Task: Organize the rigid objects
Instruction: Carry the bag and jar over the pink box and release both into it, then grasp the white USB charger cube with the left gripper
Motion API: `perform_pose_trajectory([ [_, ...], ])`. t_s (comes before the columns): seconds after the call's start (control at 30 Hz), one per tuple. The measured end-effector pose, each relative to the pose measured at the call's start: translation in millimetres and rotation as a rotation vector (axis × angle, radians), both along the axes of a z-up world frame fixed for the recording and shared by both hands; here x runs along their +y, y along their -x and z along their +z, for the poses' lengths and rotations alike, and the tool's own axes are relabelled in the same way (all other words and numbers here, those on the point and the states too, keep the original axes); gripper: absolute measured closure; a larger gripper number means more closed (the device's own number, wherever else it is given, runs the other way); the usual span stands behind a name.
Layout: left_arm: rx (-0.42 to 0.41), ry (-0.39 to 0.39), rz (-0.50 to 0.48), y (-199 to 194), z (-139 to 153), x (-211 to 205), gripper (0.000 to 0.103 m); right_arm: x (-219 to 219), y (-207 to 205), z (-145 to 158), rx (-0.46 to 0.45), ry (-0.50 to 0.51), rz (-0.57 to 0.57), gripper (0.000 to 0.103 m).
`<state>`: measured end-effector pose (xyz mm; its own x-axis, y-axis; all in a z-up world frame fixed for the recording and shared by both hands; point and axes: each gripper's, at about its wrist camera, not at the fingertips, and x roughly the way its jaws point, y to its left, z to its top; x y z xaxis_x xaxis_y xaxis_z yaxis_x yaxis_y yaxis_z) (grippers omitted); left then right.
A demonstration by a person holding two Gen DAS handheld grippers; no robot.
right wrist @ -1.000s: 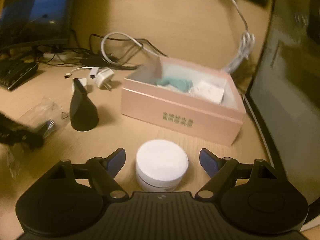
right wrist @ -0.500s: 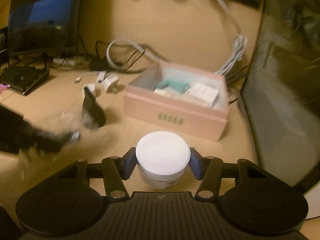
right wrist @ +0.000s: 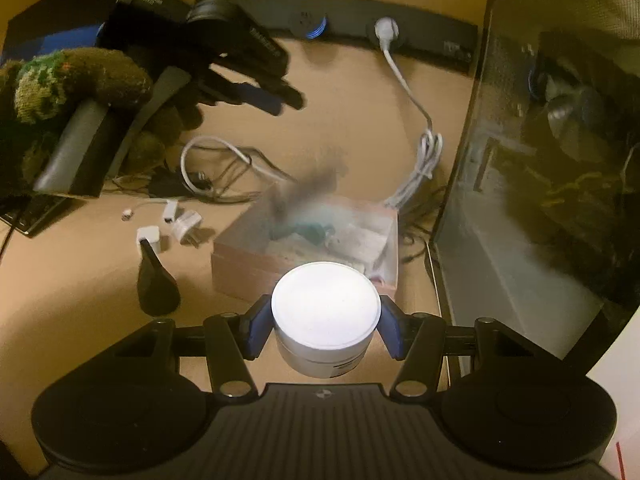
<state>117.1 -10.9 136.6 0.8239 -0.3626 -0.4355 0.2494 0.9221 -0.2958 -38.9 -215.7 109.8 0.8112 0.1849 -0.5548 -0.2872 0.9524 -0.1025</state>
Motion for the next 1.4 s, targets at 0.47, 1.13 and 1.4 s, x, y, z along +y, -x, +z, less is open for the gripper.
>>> perform_pose_trajectory([
  [0.47,0.258,0.084,0.141,123,-62,104,0.079,15,-130,-8,0.154,-0.100,-0.033,0.048],
  [1.13,0.401,0.077,0.262,147,-98,148,0.079,69,-219,-60,0.368,-0.269,0.047,0.045],
  [1.4,0.439,0.080,0.267,120,-111,145,0.079,45,-159,-36,0.266,-0.209,0.048,0.039],
])
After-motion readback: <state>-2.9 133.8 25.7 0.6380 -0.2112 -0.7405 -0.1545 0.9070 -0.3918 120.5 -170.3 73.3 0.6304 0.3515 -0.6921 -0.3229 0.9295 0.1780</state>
